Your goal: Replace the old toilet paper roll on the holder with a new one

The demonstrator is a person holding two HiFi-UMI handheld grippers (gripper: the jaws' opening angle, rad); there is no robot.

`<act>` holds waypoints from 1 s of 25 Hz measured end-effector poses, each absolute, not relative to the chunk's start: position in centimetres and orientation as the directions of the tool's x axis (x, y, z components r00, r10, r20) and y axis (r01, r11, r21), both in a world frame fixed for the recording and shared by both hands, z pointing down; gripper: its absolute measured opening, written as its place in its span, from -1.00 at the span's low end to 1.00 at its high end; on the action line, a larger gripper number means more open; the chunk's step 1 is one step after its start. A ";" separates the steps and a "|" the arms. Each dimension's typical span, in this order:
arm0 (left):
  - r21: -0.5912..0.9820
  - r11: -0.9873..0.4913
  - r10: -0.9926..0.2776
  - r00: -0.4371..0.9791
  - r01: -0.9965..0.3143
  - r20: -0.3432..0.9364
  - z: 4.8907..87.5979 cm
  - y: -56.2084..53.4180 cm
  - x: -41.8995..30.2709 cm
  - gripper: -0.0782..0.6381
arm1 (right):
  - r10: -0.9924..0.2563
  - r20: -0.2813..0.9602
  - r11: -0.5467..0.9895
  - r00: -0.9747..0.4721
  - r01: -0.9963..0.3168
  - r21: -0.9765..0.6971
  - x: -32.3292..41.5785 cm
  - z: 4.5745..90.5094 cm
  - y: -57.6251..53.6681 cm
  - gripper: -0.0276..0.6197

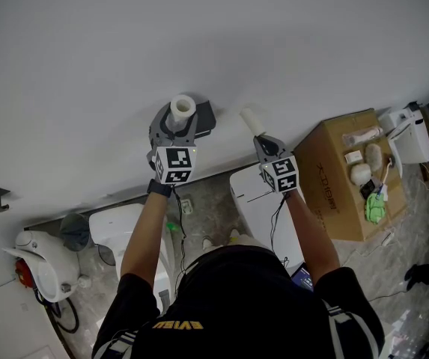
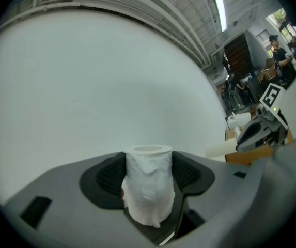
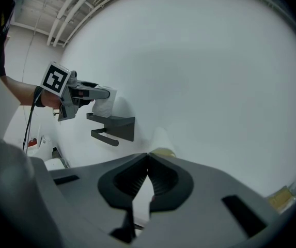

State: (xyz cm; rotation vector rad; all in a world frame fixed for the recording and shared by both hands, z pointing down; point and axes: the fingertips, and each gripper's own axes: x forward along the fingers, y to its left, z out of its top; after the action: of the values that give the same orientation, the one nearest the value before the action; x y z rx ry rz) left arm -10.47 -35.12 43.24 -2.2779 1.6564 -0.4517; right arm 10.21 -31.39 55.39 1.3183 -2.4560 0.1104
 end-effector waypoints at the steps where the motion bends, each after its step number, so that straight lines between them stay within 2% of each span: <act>1: -0.423 -0.298 -0.954 0.288 -0.856 0.089 43.3 -35.1 -10.3 0.00 | -0.793 0.339 0.564 -0.506 -0.820 0.095 10.2 55.4 -31.4 -0.92; 8: -0.443 -0.328 -0.943 0.319 -0.834 0.096 42.8 -34.4 -8.5 0.00 | -0.796 0.336 0.560 -0.503 -0.823 0.097 10.5 55.3 -31.0 -0.92; 14: -0.340 -0.383 -0.921 0.381 -0.859 0.075 41.6 -34.2 -5.7 0.00 | -0.801 0.340 0.550 -0.492 -0.829 0.096 11.4 55.4 -30.8 -0.92; 25: -0.316 -0.466 -0.882 0.462 -0.826 0.095 42.7 -33.1 -0.8 0.00 | -0.809 0.347 0.532 -0.474 -0.842 0.090 12.8 55.8 -30.7 -0.92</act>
State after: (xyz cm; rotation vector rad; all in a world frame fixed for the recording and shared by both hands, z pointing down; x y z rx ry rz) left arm -0.82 -33.14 42.72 -2.4857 1.4783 -0.3620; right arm 12.84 -30.67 55.80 1.3631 -2.4276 0.1324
